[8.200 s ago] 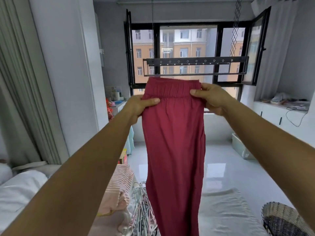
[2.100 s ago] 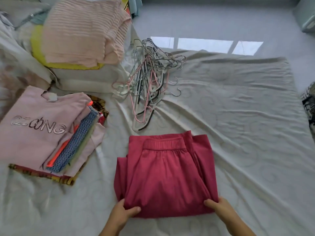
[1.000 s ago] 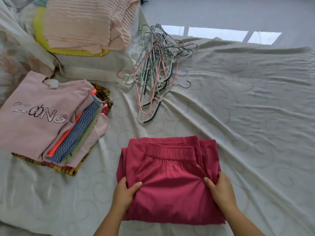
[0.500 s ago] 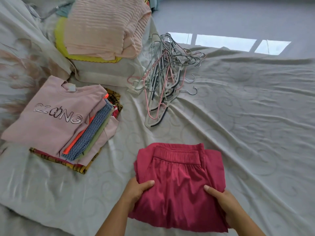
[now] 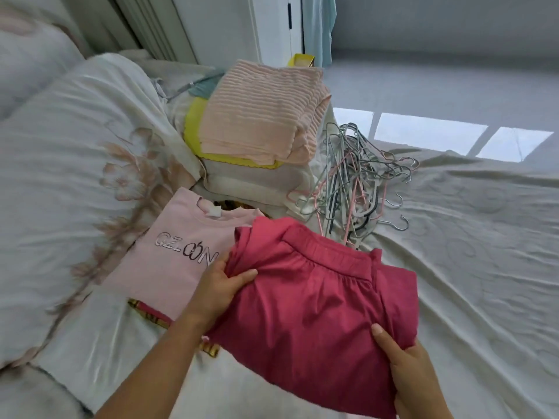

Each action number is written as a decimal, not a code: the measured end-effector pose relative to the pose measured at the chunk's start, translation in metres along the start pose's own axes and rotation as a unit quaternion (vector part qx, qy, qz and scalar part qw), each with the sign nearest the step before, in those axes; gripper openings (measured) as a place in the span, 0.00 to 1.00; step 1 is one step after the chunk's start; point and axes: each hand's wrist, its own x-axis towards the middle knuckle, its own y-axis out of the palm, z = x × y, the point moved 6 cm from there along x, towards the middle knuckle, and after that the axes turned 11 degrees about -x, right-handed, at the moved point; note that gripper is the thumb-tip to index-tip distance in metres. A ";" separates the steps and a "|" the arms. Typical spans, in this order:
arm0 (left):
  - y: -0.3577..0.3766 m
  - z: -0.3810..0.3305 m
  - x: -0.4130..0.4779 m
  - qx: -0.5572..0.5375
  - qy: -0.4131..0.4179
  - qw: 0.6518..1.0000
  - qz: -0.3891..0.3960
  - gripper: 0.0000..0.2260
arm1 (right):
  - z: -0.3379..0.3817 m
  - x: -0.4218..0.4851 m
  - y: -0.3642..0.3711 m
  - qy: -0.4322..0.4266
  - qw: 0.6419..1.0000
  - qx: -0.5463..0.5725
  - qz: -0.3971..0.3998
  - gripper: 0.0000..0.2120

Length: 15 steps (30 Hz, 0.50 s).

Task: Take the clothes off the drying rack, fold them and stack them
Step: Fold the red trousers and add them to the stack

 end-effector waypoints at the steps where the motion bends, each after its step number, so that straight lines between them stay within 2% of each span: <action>1: -0.025 -0.016 0.013 -0.010 0.011 1.000 -0.008 0.19 | 0.013 -0.002 0.026 -0.019 1.000 0.011 0.007 0.14; 2: -0.052 -0.030 0.025 -0.019 0.017 1.000 -0.016 0.18 | 0.023 -0.003 0.054 -0.036 0.999 0.025 0.018 0.07; 3: -0.079 -0.043 0.038 -0.027 0.023 0.999 -0.023 0.18 | 0.034 -0.005 0.083 -0.047 0.998 0.034 0.031 0.06; 5: -0.134 -0.063 0.063 -0.031 0.028 0.998 -0.046 0.20 | 0.055 -0.010 0.140 -0.063 0.996 0.052 0.046 0.07; 9: -0.217 -0.072 0.109 -0.033 0.018 0.998 -0.048 0.15 | 0.072 -0.015 0.238 -0.068 0.992 0.079 0.067 0.12; 12: -0.246 -0.033 0.134 -0.032 -0.054 0.998 -0.022 0.18 | 0.050 -0.006 0.278 -0.040 0.995 0.062 0.061 0.14; 13: -0.251 -0.012 0.138 -0.017 -0.085 0.996 -0.005 0.21 | 0.036 -0.002 0.284 -0.025 0.997 0.050 0.050 0.14; 15: -0.254 0.030 0.139 0.010 -0.133 0.991 0.027 0.36 | 0.011 0.006 0.287 0.007 0.999 0.028 0.021 0.16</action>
